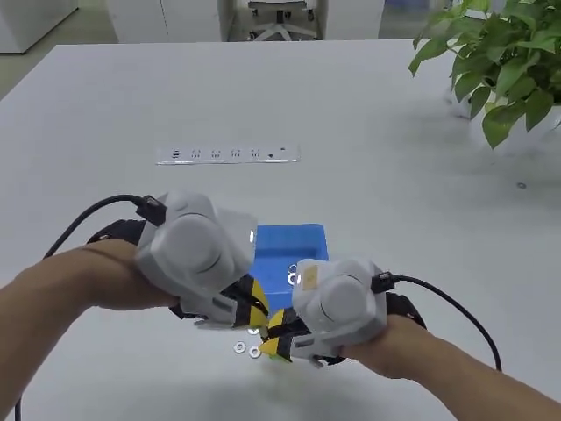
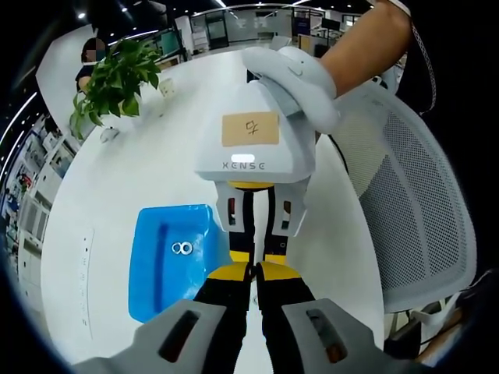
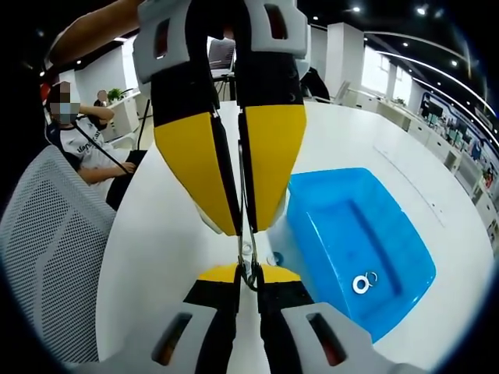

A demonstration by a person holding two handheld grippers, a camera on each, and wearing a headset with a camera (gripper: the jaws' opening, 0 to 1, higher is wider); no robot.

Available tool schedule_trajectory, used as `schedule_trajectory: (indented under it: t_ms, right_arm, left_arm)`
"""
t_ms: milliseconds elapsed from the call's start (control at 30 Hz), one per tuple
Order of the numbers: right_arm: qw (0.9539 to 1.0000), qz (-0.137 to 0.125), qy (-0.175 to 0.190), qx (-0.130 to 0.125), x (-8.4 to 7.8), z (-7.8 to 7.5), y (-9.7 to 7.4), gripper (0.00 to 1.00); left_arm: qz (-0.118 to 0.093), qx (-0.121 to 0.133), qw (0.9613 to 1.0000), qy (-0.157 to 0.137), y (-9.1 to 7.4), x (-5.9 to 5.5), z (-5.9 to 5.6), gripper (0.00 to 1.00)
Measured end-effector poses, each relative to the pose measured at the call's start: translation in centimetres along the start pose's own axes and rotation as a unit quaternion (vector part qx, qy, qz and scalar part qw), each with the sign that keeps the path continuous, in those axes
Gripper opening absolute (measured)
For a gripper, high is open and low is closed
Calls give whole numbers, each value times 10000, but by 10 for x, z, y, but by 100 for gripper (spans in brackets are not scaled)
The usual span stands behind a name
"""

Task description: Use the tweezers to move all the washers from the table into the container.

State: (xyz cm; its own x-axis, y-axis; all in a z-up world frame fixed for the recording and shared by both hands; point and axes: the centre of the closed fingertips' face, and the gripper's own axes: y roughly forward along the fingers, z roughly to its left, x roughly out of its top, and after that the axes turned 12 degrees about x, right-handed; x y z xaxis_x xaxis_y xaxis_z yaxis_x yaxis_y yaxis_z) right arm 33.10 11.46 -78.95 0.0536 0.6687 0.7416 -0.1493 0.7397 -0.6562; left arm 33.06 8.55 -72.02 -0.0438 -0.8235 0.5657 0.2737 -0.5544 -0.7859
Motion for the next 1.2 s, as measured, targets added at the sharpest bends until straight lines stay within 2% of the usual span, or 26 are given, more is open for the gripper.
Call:
schedule_trajectory:
  t_ms: [833,1200]
  right_arm:
    - [9998,-18,-138,-169,25,-4,-30,10]
    - [9993,-99,-230,-280,39,-17,-41,10]
  left_arm:
    - [-94,166,9998,43,-25,24,15,7]
    - [-65,272,9994,182,-34,33,32,7]
